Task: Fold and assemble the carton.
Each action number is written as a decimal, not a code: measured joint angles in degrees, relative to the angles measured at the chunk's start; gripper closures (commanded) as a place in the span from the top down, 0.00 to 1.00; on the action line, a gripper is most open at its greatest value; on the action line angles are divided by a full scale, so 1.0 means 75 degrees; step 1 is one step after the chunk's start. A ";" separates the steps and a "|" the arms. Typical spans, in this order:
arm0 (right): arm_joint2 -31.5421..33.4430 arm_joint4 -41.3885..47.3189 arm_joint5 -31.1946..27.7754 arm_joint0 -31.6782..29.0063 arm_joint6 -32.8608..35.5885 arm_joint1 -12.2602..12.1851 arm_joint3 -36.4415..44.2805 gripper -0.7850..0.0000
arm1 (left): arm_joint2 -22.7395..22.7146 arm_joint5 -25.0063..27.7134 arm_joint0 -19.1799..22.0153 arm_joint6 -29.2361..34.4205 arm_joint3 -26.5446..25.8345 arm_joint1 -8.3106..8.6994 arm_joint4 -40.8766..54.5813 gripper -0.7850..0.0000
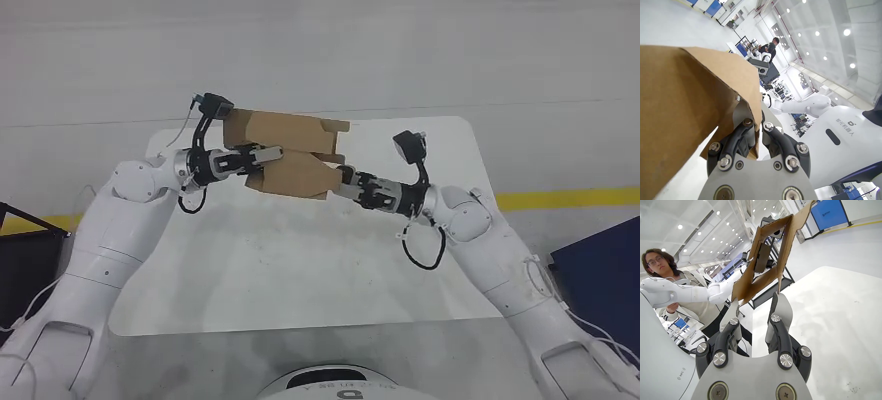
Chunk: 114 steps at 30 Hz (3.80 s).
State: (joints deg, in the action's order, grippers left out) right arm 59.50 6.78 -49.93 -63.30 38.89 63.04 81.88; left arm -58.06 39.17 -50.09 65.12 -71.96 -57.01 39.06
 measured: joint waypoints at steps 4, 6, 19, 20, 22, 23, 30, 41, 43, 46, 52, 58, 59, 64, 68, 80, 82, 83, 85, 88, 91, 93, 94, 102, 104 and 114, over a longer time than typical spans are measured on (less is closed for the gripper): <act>0.0025 0.0104 -0.0056 0.0040 -0.0023 0.0001 -0.0079 0.46 | 0.0022 -0.0061 0.0056 0.0061 0.0145 -0.0008 0.0246 0.00; 0.0121 0.0147 -0.0145 0.0037 -0.0217 0.0001 -0.0140 0.47 | -0.0002 -0.0030 0.0110 0.0030 0.0340 -0.0009 0.0203 0.00; 0.0024 0.0073 -0.0278 0.0096 -0.0490 0.0060 -0.0173 0.36 | 0.0264 -0.0099 0.0404 0.0098 0.0860 -0.0176 0.0180 0.00; 0.0019 0.0048 -0.0284 0.0112 -0.0491 0.0063 -0.0190 0.35 | 0.0276 -0.0098 0.0419 0.0097 0.0879 -0.0184 0.0173 0.00; 0.0023 0.0021 -0.0319 0.0140 -0.0512 0.0069 -0.0219 0.34 | 0.0305 -0.0136 0.0453 0.0136 0.0913 -0.0200 0.0155 0.00; 0.0028 0.0018 -0.0326 0.0151 -0.0520 0.0070 -0.0227 0.34 | 0.0320 -0.0160 0.0467 0.0160 0.0924 -0.0206 0.0143 0.00; -0.0064 -0.0050 -0.0014 0.0299 -0.0441 0.0101 -0.0354 0.35 | 0.0456 -0.0204 0.0532 0.0203 0.0840 -0.0254 0.0061 0.00; -0.0182 0.0057 -0.0071 0.0450 -0.0164 0.0125 -0.0411 0.00 | 0.0550 -0.0217 0.0611 0.0216 0.0921 -0.0285 -0.0127 0.00; -0.0192 0.0069 -0.0067 0.0470 -0.0145 0.0129 -0.0441 0.00 | 0.0564 -0.0220 0.0617 0.0218 0.0921 -0.0290 -0.0140 0.00; -0.0188 0.0083 -0.0041 0.0496 -0.0156 0.0135 -0.0478 0.00 | 0.0605 -0.0243 0.0613 0.0243 0.0892 -0.0301 -0.0114 0.70; -0.0158 0.0132 -0.0008 0.0519 -0.0263 0.0148 -0.0534 0.00 | 0.0681 -0.0453 0.0575 0.0454 0.0718 -0.0299 0.0151 1.00; -0.0085 0.0226 -0.0044 0.0509 -0.0310 0.0146 -0.0572 0.00 | 0.0625 -0.0459 0.0500 0.0460 0.0628 -0.0259 0.0227 1.00; -0.0080 0.0235 -0.0045 0.0508 -0.0312 0.0146 -0.0573 0.00 | 0.0622 -0.0480 0.0487 0.0481 0.0592 -0.0253 0.0245 1.00; -0.0112 0.0221 -0.0010 0.0534 -0.0270 0.0159 -0.0546 0.00 | 0.0645 -0.0553 0.0447 0.0553 0.0402 -0.0225 0.0262 0.73; -0.0138 0.0218 0.0008 0.0543 -0.0258 0.0171 -0.0543 0.00 | 0.0685 -0.0548 0.0479 0.0548 0.0383 -0.0206 0.0088 0.33; -0.0134 0.0283 0.0042 0.0493 -0.0243 0.0184 -0.0543 0.03 | 0.0924 -0.0347 0.0632 0.0348 0.0414 -0.0148 -0.0395 0.00; -0.0143 0.0368 0.0011 0.0486 -0.0181 0.0184 -0.0552 0.06 | 0.0962 -0.0322 0.0654 0.0323 0.0435 -0.0143 -0.0386 0.00; -0.0142 0.0397 0.0010 0.0492 -0.0145 0.0182 -0.0565 0.06 | 0.0975 -0.0306 0.0659 0.0307 0.0444 -0.0141 -0.0366 0.00; -0.0132 0.0449 0.0010 0.0500 -0.0083 0.0177 -0.0586 0.08 | 0.1004 -0.0277 0.0674 0.0277 0.0464 -0.0136 -0.0328 0.00; -0.0128 0.0496 -0.0001 0.0480 -0.0036 0.0175 -0.0586 0.42 | 0.1048 -0.0253 0.0701 0.0253 0.0479 -0.0129 -0.0312 0.00; -0.0120 0.0514 -0.0089 0.0458 0.0007 0.0171 -0.0548 1.00 | 0.1096 -0.0228 0.0716 0.0228 0.0471 -0.0126 -0.0253 0.00; -0.0001 0.0526 -0.0178 0.0431 -0.0021 0.0146 -0.0546 1.00 | 0.1110 -0.0184 0.0705 0.0186 0.0484 -0.0128 -0.0112 0.00; 0.0091 0.0538 -0.0224 0.0403 -0.0059 0.0127 -0.0554 1.00 | 0.1102 -0.0150 0.0694 0.0152 0.0506 -0.0130 -0.0016 0.00; 0.1357 0.0316 -0.0438 -0.0185 -0.0426 -0.0150 -0.0578 1.00 | 0.0937 -0.0075 0.0659 0.0074 0.0812 -0.0136 0.0528 0.00; 0.1442 0.0366 -0.0438 -0.0220 -0.0471 -0.0162 -0.0567 1.00 | 0.0939 -0.0074 0.0659 0.0074 0.0809 -0.0136 0.0524 0.00; 0.1418 -0.0315 -0.0105 -0.0254 -0.0555 -0.0165 -0.0434 1.00 | 0.0724 -0.0711 0.0095 -0.0449 0.0352 -0.0285 0.2558 0.00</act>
State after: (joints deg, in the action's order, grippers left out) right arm 70.14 4.42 -50.72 -65.20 34.73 61.80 78.62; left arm -52.63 33.84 -49.37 61.76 -69.32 -59.15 58.24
